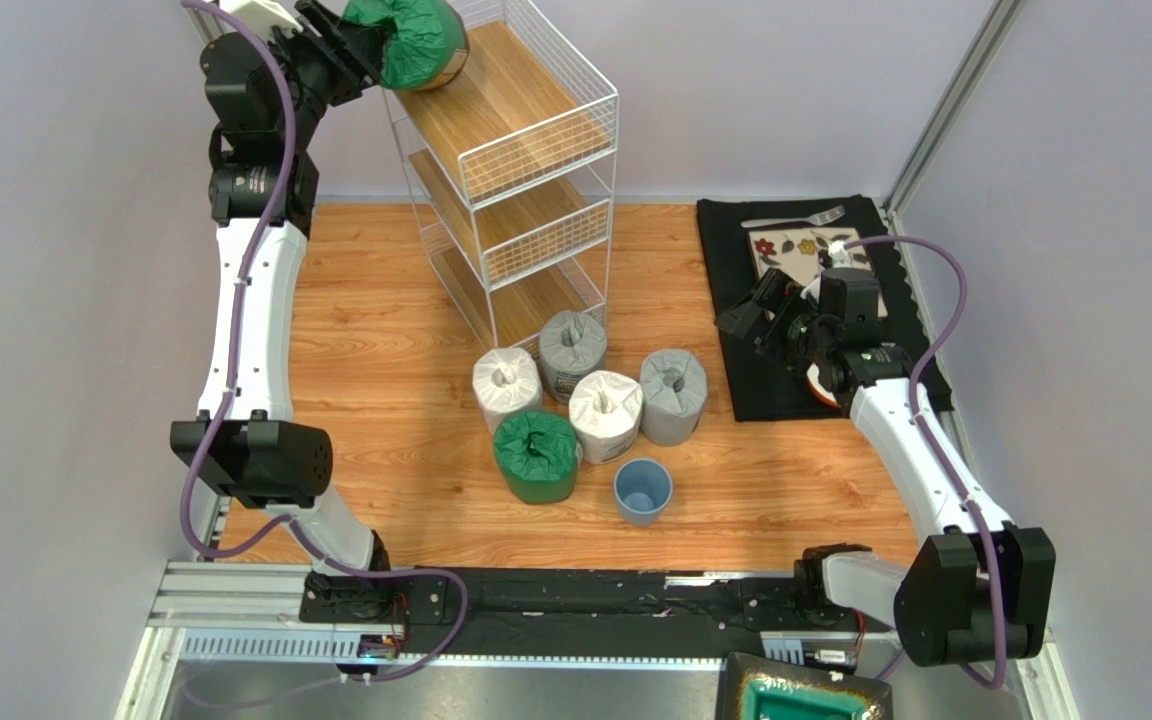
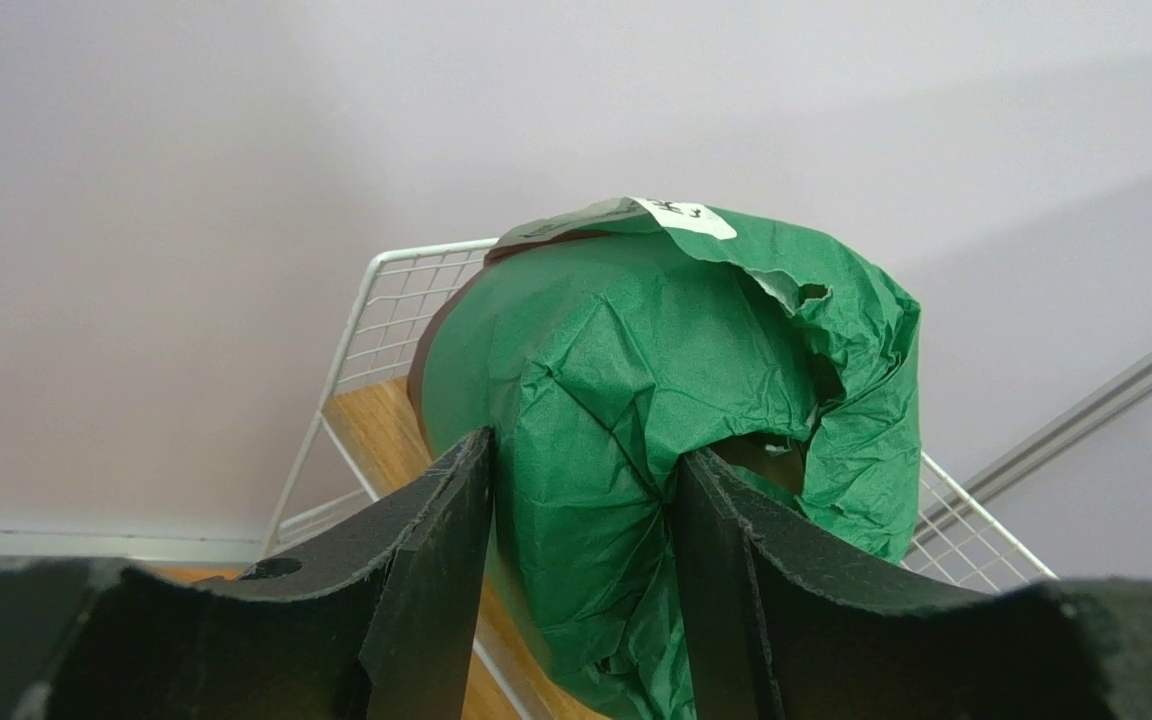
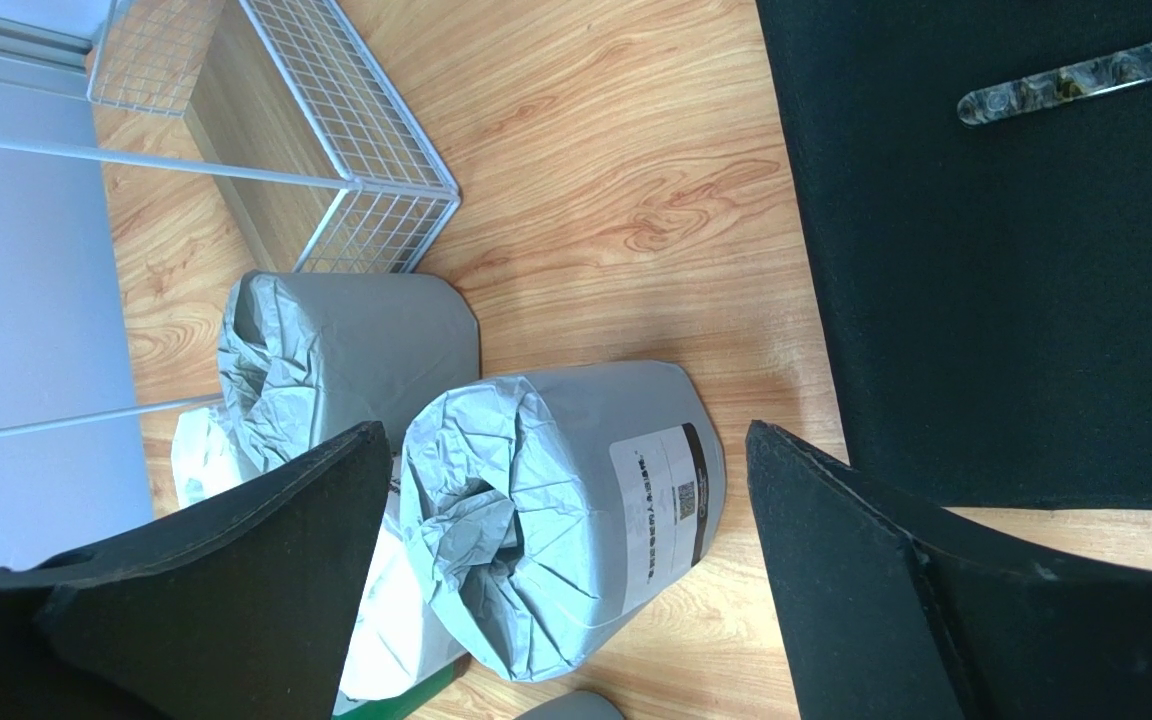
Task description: Place and organize the paper towels onto the shelf
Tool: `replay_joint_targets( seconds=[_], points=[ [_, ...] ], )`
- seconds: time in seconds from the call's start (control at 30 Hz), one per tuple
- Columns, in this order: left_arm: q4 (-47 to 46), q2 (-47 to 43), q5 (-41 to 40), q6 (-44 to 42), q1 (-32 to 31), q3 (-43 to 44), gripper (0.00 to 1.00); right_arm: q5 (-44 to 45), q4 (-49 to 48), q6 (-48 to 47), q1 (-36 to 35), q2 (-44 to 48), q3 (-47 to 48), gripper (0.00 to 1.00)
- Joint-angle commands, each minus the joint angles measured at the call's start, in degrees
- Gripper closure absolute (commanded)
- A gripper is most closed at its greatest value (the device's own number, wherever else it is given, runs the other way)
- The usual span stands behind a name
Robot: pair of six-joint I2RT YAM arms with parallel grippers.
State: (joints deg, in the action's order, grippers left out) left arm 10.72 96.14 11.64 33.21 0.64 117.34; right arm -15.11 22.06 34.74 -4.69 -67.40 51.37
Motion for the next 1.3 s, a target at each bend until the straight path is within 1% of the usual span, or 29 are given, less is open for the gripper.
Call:
replay_joint_targets(
  seconds=[0.0,0.43,0.6,0.73,0.83,0.93,1.27],
  points=[
    [-4.9,-0.7,2.7,2.1,0.4,0.2,0.45,-0.6,-1.5,0.2,-0.2,-0.1,-0.1,0.08],
    [-7.5,1.0,6.4,5.5,1.1,0.2,0.46,-0.6,-1.6,0.2,-0.2,-0.2,-0.4,0.08],
    [-8.0,1.5,7.0,6.3,1.3,0.1,0.43,-0.5,-1.5,0.2,-0.2,-0.2,-0.3,0.08],
    [-8.0,1.3,7.2,6.3,1.3,0.1,0.37,-0.6,-1.5,0.1,-0.2,-0.5,-0.2,0.08],
    [-8.3,1.2,7.3,6.4,1.5,0.1,0.34,-0.9,-1.5,0.2,-0.1,-0.8,-0.1,0.08],
    [-8.8,1.3,7.9,6.6,1.6,-0.1,0.33,-1.0,-1.3,0.0,-0.2,-0.8,-0.1,0.08],
    [-9.6,1.8,9.4,7.5,1.8,-1.6,0.33,-0.6,-1.1,0.0,-0.2,-0.7,-0.1,0.08]
  ],
)
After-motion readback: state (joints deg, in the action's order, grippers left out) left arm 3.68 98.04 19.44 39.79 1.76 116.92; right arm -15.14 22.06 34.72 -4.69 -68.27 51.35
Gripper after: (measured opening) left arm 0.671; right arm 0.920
